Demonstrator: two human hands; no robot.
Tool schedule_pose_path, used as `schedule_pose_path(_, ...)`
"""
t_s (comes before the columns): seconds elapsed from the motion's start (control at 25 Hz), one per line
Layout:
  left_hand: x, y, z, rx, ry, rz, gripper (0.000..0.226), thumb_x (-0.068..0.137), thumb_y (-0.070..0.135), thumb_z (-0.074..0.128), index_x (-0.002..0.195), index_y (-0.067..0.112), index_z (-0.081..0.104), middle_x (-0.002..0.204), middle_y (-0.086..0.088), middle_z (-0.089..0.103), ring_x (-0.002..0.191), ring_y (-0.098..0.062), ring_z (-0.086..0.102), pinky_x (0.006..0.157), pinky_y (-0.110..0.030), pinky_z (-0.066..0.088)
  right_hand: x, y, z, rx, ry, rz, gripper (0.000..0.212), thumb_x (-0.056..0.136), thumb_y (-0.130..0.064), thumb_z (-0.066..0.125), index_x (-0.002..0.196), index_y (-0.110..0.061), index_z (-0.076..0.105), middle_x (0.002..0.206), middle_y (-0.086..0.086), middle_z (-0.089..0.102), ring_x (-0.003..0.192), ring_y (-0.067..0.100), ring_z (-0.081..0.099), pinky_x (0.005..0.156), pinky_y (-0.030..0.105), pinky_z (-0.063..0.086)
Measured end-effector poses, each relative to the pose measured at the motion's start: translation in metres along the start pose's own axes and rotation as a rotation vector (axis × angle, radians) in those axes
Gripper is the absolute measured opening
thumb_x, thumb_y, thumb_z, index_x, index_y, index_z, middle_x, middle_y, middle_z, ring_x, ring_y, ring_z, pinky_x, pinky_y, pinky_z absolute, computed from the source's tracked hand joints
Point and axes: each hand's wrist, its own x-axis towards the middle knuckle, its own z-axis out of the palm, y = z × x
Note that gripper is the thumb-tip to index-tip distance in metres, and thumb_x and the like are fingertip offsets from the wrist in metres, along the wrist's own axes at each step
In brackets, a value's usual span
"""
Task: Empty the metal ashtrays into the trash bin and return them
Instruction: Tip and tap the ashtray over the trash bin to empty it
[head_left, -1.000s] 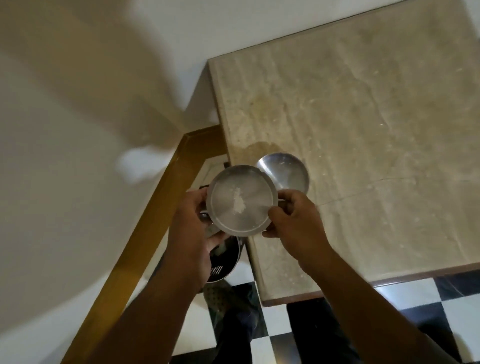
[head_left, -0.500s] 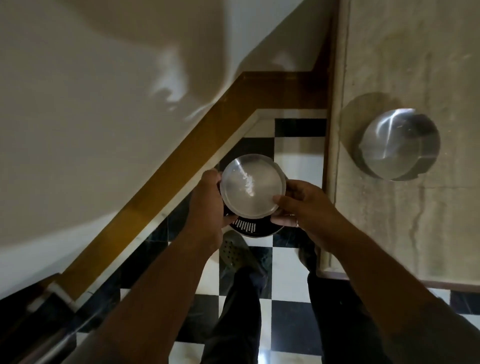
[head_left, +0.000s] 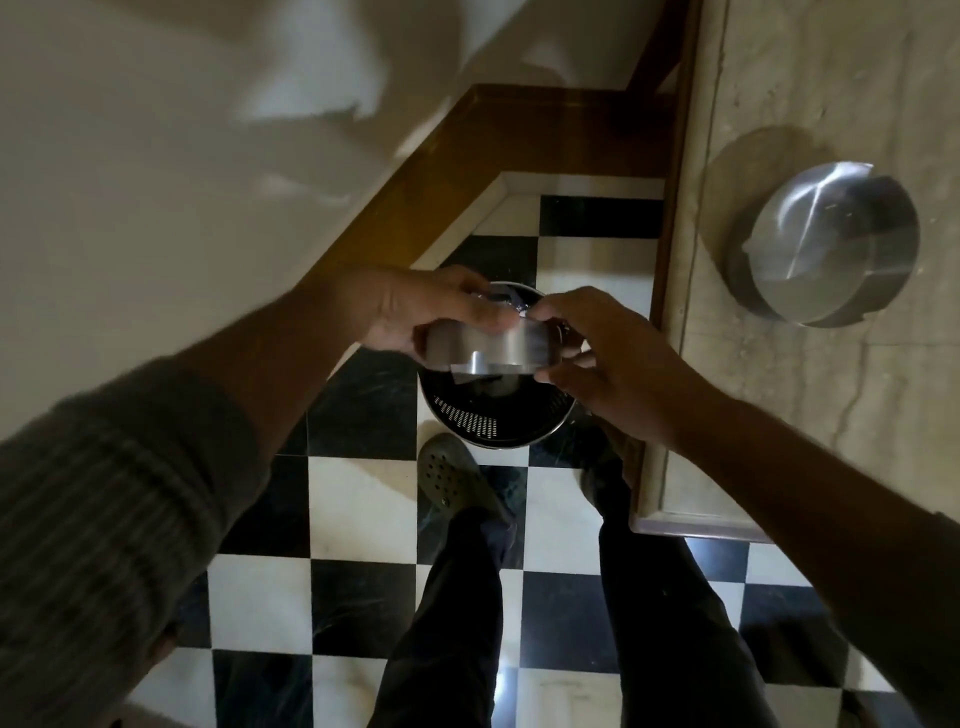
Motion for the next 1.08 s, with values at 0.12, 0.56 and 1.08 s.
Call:
schedule_pose_path(0.12, 0.014, 0.008, 0.002, 0.296, 0.021, 0.001, 0.133, 0.033, 0.043, 0.098, 0.150, 0.036, 0.034, 0.150, -0.006, 0.046, 0.129, -0.031, 0.052, 0.105, -0.052, 0.050, 0.002, 0.009, 0.001, -0.218, 0.013, -0.164, 0.048, 0.083, -0.014, 0.073, 0.127, -0.011, 0.056, 0.127, 0.012, 0.058, 0.111, 0.024, 0.057, 0.088, 0.032, 0.049)
schedule_pose_path(0.56, 0.039, -0.080, 0.051, 0.771, 0.708, 0.606, 0.152, 0.049, 0.059, 0.095, 0.163, 0.004, 0.010, 0.163, -0.016, 0.030, 0.144, -0.033, 0.034, 0.109, -0.038, 0.033, -0.033, -0.017, -0.019, -0.422, 0.501, -0.354, 0.108, 0.081, -0.068, 0.058, 0.140, 0.014, 0.019, 0.150, 0.047, 0.013, 0.147, 0.045, 0.002, 0.125, 0.049, 0.007)
schedule_pose_path(1.08, 0.071, -0.104, 0.047, 0.761, 0.859, 0.784, 0.138, 0.055, 0.062, 0.090, 0.152, -0.015, 0.029, 0.157, -0.026, 0.039, 0.143, -0.040, 0.041, 0.109, -0.060, 0.041, -0.012, -0.002, 0.031, -0.570, 0.370, -0.474, 0.120, 0.075, -0.082, 0.051, 0.143, 0.013, 0.024, 0.155, 0.035, 0.013, 0.147, 0.041, 0.008, 0.124, 0.051, 0.009)
